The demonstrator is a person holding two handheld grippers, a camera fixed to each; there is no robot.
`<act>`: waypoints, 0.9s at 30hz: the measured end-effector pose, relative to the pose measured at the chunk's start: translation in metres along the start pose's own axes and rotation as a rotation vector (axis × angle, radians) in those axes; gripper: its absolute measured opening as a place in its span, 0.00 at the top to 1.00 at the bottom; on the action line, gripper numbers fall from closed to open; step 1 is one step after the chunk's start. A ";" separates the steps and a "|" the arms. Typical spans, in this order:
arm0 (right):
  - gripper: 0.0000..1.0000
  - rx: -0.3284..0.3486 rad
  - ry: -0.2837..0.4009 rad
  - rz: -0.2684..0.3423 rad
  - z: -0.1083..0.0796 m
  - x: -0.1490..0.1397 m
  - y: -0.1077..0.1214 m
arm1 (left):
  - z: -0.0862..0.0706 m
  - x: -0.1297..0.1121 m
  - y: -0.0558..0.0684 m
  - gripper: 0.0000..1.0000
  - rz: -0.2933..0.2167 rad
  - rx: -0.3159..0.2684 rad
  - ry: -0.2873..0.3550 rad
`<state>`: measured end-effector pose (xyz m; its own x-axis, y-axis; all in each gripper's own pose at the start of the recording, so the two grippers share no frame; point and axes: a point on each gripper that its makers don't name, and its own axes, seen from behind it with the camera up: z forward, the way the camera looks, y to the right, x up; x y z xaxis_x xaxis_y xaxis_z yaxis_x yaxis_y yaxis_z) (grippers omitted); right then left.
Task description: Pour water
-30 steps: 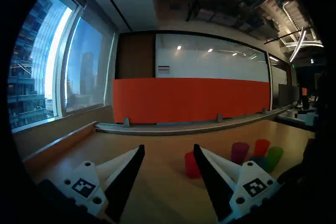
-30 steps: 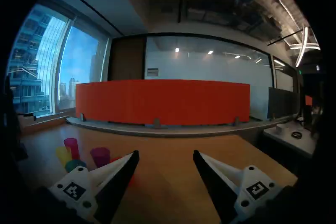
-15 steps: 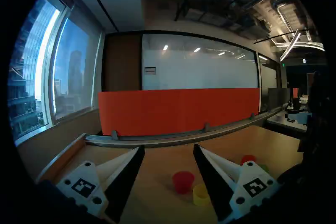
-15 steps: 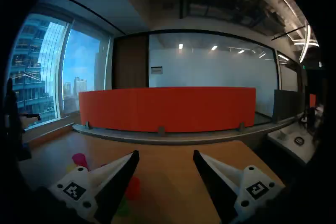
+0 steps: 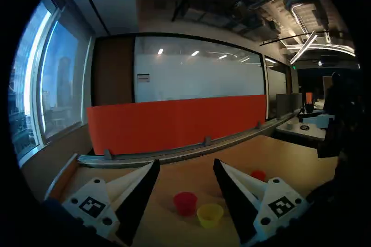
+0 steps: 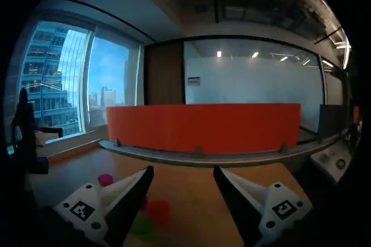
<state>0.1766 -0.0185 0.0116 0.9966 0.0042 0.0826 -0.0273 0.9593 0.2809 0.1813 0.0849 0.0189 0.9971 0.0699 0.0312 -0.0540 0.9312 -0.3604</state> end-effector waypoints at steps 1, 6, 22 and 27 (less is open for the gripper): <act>0.00 0.020 -0.001 -0.006 -0.001 0.000 -0.003 | 0.000 0.000 0.003 0.15 0.001 -0.015 -0.002; 0.00 0.114 -0.006 -0.041 -0.004 0.003 -0.023 | -0.001 0.001 0.015 0.14 0.003 -0.081 -0.010; 0.00 0.350 -0.045 -0.104 -0.013 0.009 -0.074 | -0.007 0.004 0.073 0.14 -0.002 -0.338 -0.054; 0.00 0.385 -0.082 -0.136 -0.015 -0.003 -0.082 | -0.005 -0.004 0.081 0.14 -0.011 -0.380 -0.079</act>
<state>0.1770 -0.0927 -0.0257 0.9840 -0.1527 0.0919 0.0612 0.7738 0.6305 0.1731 0.1583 -0.0152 0.9894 0.1019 0.1033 -0.0048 0.7341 -0.6790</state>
